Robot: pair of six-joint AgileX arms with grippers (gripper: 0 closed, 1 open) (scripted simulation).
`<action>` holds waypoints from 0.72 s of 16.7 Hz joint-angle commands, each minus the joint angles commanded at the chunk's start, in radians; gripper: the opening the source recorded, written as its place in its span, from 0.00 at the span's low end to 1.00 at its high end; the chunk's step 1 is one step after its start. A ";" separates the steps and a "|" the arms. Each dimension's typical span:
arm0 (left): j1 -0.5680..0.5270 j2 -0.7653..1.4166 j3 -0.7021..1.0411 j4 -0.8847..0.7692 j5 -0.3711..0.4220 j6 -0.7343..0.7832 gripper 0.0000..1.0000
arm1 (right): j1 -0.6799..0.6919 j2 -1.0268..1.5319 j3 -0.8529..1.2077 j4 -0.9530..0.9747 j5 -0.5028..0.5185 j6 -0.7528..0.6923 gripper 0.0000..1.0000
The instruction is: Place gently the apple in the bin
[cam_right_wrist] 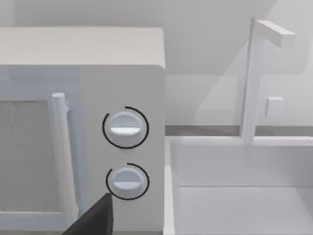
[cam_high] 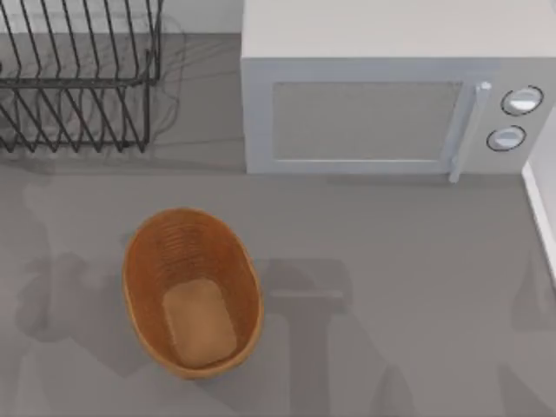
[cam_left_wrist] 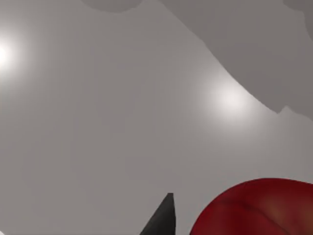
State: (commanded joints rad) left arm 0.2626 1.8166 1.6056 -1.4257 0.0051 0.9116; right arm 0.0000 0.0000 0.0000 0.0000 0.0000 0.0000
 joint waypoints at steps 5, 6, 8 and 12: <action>-0.195 0.101 0.129 -0.099 -0.043 -0.300 0.00 | 0.000 0.000 0.000 0.000 0.000 0.000 1.00; -0.247 0.128 0.160 -0.125 -0.054 -0.390 0.00 | 0.000 0.000 0.000 0.000 0.000 0.000 1.00; -0.360 0.184 0.221 -0.182 -0.076 -0.598 0.00 | 0.000 0.000 0.000 0.000 0.000 0.000 1.00; -0.605 0.288 0.338 -0.291 -0.121 -1.050 0.00 | 0.000 0.000 0.000 0.000 0.000 0.000 1.00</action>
State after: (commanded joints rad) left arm -0.3424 2.1051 1.9436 -1.7166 -0.1159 -0.1383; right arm 0.0000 0.0000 0.0000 0.0000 0.0000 0.0000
